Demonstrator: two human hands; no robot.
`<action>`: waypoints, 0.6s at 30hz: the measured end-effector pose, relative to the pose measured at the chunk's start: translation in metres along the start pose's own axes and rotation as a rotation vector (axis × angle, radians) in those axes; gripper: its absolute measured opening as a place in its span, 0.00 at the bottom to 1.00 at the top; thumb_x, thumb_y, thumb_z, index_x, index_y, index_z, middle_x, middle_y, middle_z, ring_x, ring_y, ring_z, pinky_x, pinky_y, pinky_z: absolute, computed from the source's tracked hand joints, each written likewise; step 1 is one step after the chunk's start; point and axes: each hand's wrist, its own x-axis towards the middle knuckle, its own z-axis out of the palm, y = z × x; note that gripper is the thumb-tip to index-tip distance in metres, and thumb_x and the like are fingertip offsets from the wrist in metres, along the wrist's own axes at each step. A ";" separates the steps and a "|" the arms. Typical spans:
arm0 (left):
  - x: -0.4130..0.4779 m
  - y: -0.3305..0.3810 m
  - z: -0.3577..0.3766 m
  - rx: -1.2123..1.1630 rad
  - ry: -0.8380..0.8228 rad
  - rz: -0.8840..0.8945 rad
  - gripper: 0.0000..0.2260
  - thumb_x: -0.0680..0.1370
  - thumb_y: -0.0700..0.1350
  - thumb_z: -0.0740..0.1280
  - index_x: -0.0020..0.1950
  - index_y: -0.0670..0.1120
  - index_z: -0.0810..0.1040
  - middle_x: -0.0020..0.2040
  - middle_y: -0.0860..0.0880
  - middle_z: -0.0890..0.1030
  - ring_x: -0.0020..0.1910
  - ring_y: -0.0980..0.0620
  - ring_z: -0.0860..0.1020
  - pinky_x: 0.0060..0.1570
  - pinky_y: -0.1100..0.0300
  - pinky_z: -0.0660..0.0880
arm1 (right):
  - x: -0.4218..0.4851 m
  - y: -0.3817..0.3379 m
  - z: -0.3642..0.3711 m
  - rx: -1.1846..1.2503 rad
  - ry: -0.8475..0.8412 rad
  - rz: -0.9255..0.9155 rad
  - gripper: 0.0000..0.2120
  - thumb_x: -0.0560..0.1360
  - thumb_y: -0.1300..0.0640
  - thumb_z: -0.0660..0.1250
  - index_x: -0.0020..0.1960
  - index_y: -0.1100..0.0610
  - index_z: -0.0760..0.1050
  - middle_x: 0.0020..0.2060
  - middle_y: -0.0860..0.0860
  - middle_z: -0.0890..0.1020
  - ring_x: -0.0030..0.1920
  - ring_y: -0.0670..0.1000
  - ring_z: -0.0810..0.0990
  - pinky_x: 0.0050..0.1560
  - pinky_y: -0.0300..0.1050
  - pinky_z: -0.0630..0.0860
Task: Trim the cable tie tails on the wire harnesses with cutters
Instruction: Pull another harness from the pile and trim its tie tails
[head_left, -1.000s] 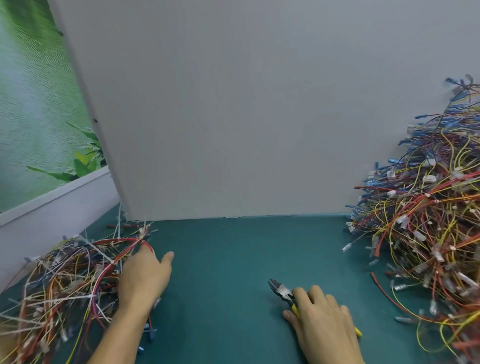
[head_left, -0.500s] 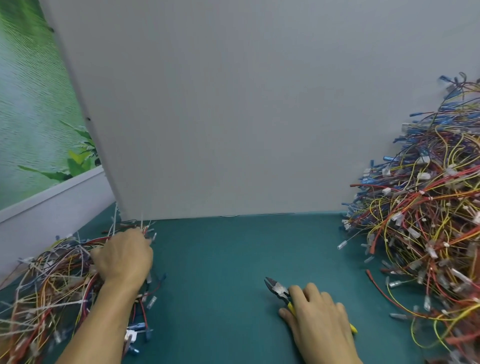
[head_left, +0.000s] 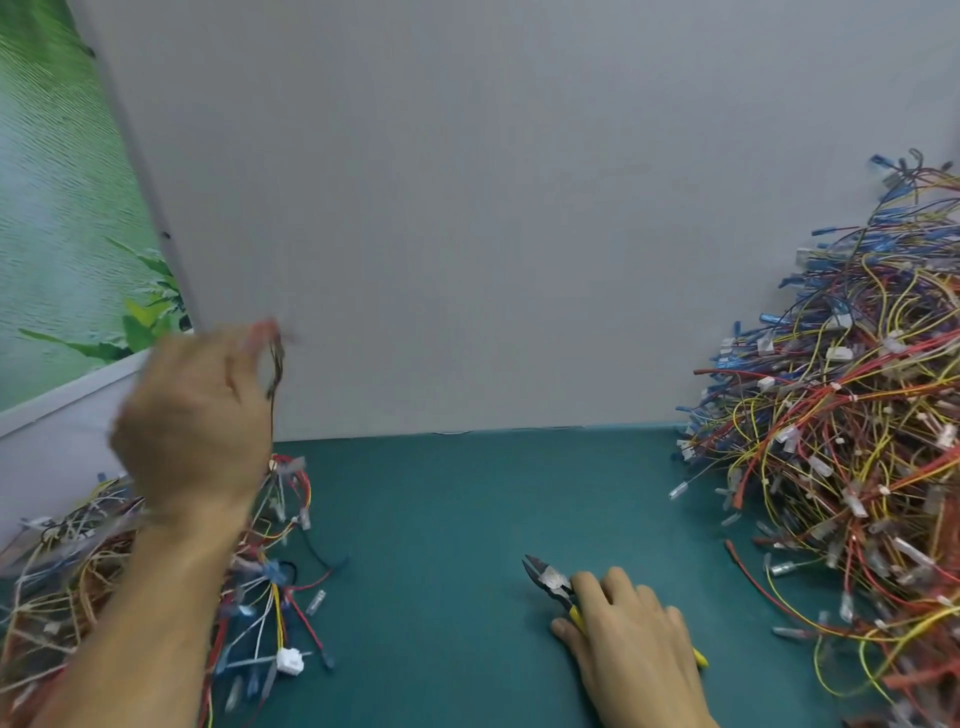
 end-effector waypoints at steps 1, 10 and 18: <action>0.012 0.000 -0.009 -0.054 0.101 0.055 0.18 0.82 0.58 0.55 0.54 0.50 0.82 0.41 0.43 0.78 0.38 0.45 0.72 0.34 0.53 0.67 | 0.001 0.001 0.000 0.001 -0.006 0.003 0.17 0.79 0.36 0.51 0.60 0.46 0.65 0.53 0.45 0.67 0.55 0.52 0.71 0.46 0.48 0.60; 0.021 0.032 -0.008 -0.088 0.216 0.403 0.09 0.80 0.47 0.66 0.52 0.43 0.82 0.39 0.41 0.78 0.38 0.41 0.74 0.38 0.50 0.70 | 0.002 -0.001 0.000 -0.010 -0.032 0.012 0.17 0.79 0.36 0.51 0.61 0.45 0.64 0.49 0.46 0.63 0.56 0.52 0.70 0.46 0.48 0.60; -0.074 0.080 0.052 -0.327 -0.679 0.287 0.08 0.78 0.45 0.67 0.54 0.43 0.82 0.49 0.45 0.83 0.50 0.43 0.79 0.51 0.50 0.74 | 0.005 0.006 -0.019 0.262 0.011 0.105 0.10 0.80 0.41 0.55 0.50 0.47 0.61 0.48 0.45 0.71 0.54 0.53 0.74 0.47 0.48 0.68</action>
